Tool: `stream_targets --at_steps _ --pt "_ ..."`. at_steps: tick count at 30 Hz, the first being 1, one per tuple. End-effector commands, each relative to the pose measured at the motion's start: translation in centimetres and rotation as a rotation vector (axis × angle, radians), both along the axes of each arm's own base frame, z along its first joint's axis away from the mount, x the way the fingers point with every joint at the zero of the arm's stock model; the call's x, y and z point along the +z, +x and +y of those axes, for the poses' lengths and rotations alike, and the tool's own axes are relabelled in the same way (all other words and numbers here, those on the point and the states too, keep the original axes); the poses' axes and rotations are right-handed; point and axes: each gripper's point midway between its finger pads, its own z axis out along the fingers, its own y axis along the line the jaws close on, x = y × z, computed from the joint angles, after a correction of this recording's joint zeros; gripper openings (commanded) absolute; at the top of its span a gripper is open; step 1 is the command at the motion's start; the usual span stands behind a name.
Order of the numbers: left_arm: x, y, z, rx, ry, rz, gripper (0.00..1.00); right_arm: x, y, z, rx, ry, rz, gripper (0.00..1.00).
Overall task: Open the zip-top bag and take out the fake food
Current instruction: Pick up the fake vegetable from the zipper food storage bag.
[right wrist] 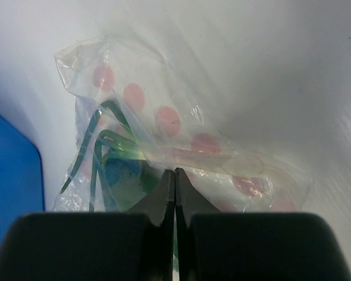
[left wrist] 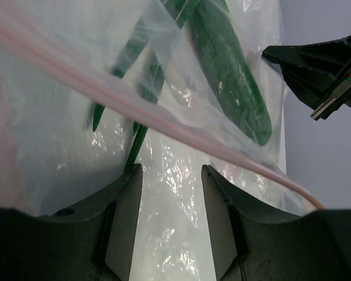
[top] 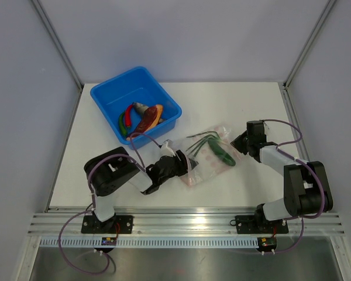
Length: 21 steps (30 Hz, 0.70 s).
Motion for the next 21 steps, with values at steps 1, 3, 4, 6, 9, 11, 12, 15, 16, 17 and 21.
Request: stream_targets --at_steps 1,3,4,6,9,11,12,15,16,17,21 --pt "2.2 2.9 -0.5 0.085 -0.06 -0.12 0.49 1.4 0.9 0.7 0.012 0.046 -0.061 0.0" --pt "3.2 3.3 -0.5 0.084 -0.113 -0.167 0.49 1.3 0.8 0.8 0.017 0.054 -0.06 0.0" --pt "3.5 3.5 -0.2 0.098 -0.118 -0.188 0.49 1.3 0.9 1.0 0.022 0.065 -0.065 0.0" --pt "3.7 3.8 -0.3 0.106 -0.121 -0.202 0.49 1.1 0.7 1.4 0.032 0.082 -0.057 0.0" --pt "3.4 4.1 -1.6 0.069 -0.081 -0.191 0.49 1.1 0.7 1.9 0.053 0.106 -0.051 0.0" --pt "3.6 4.5 -3.0 0.037 -0.069 -0.185 0.49 1.0 0.6 2.1 0.054 0.112 -0.046 0.0" --pt "2.6 4.6 -3.1 0.031 -0.037 -0.166 0.49 0.9 0.5 2.0 0.05 0.109 -0.042 0.0" --pt "2.2 5.0 -4.2 0.014 -0.055 -0.157 0.49 0.5 0.3 2.2 0.053 0.107 -0.023 0.0" --pt "2.4 5.0 -4.5 0.006 -0.072 -0.16 0.49 0.4 0.4 2.3 0.054 0.104 -0.019 0.0" --pt "2.2 4.9 -4.7 0.001 -0.074 -0.154 0.49 0.3 0.4 2.3 0.055 0.101 -0.012 0.0" --pt "2.1 5.0 -5.6 -0.015 -0.108 -0.142 0.49 -0.4 0.3 3.1 0.077 0.073 0.017 0.0"
